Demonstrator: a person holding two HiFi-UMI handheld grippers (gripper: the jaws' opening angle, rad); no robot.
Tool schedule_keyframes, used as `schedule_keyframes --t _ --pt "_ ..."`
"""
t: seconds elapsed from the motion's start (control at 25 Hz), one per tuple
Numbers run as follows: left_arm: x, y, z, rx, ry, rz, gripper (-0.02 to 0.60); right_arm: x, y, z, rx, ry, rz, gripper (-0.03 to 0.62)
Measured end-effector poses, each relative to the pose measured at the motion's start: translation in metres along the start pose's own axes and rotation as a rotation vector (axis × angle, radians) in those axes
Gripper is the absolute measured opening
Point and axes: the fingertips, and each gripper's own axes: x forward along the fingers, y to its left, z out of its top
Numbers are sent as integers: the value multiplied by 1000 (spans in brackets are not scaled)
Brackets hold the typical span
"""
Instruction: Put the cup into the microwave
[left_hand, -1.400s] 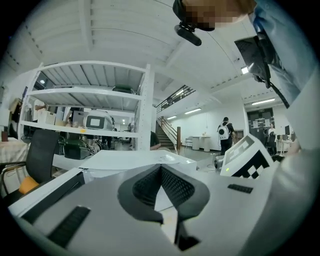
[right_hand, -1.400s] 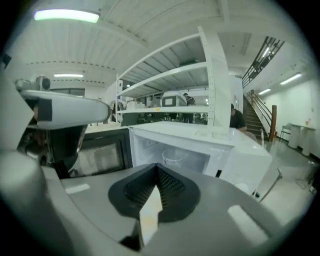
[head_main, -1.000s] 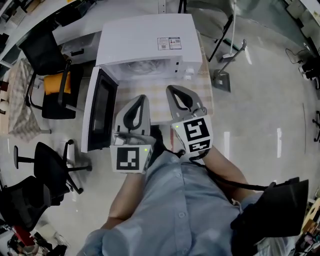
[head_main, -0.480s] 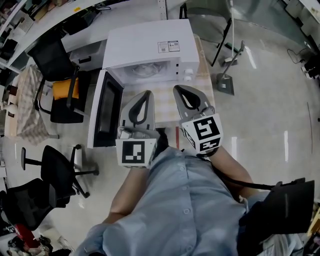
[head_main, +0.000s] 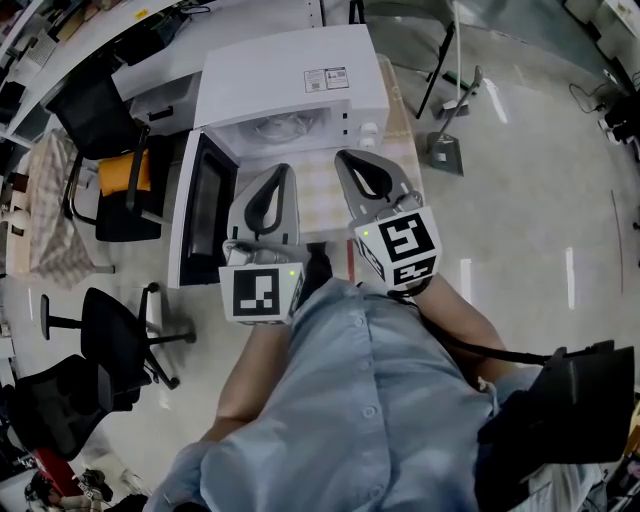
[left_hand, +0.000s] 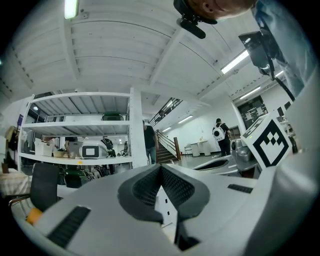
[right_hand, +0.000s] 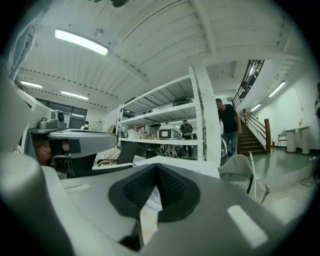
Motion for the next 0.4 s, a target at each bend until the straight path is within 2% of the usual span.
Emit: schedule_keyframes --t 0.12,0.4 --pt "1 1 -4 -17 25 2 5 2 -2 -4 -1 5 1 0" --pt "8 7 -9 -12 18 6 5 12 -3 -4 8 1 7 0"
